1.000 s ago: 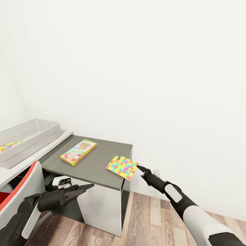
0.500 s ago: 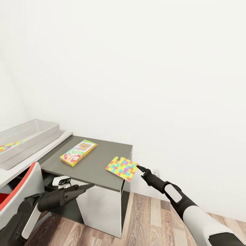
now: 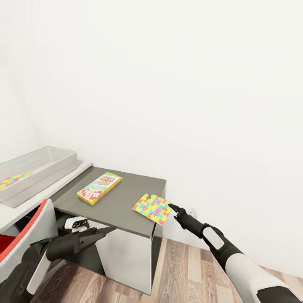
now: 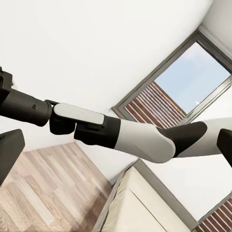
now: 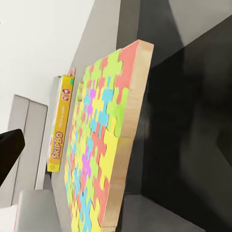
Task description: Put all the toys in the child's room - the three board games (two on the bed and one on the table), the two jigsaw puzzles on the table, and the tennis ball on the table - inside the toy box on the table in the child's room.
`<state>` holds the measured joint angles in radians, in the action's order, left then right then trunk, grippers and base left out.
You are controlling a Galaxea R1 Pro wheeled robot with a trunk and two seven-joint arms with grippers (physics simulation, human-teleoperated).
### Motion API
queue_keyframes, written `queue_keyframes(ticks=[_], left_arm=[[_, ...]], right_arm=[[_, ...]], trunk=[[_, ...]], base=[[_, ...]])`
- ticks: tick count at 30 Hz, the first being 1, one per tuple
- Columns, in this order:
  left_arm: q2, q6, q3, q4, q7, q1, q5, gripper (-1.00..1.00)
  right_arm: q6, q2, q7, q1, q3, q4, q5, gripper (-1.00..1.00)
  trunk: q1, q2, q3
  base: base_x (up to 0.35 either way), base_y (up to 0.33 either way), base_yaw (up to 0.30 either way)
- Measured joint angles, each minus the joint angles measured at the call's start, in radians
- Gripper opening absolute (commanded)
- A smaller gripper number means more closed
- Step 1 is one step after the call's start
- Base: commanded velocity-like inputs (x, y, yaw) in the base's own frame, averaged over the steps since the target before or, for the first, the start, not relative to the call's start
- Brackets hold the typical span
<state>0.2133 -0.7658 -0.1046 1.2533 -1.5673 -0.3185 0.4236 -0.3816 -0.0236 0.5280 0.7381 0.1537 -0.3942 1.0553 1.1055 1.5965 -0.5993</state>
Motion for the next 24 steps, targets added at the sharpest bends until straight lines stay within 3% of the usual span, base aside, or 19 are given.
queue_keyframes(ticks=[24], left_arm=[[0.0, 0.0, 0.0, 0.0, 0.0, 0.0, 0.0, 1.0]], right_arm=[[0.0, 0.002, -0.009, 0.0, 0.002, 0.007, 0.0, 1.0]], trunk=[[0.0, 0.0, 0.0]], base=[[0.002, -0.001, 0.014]])
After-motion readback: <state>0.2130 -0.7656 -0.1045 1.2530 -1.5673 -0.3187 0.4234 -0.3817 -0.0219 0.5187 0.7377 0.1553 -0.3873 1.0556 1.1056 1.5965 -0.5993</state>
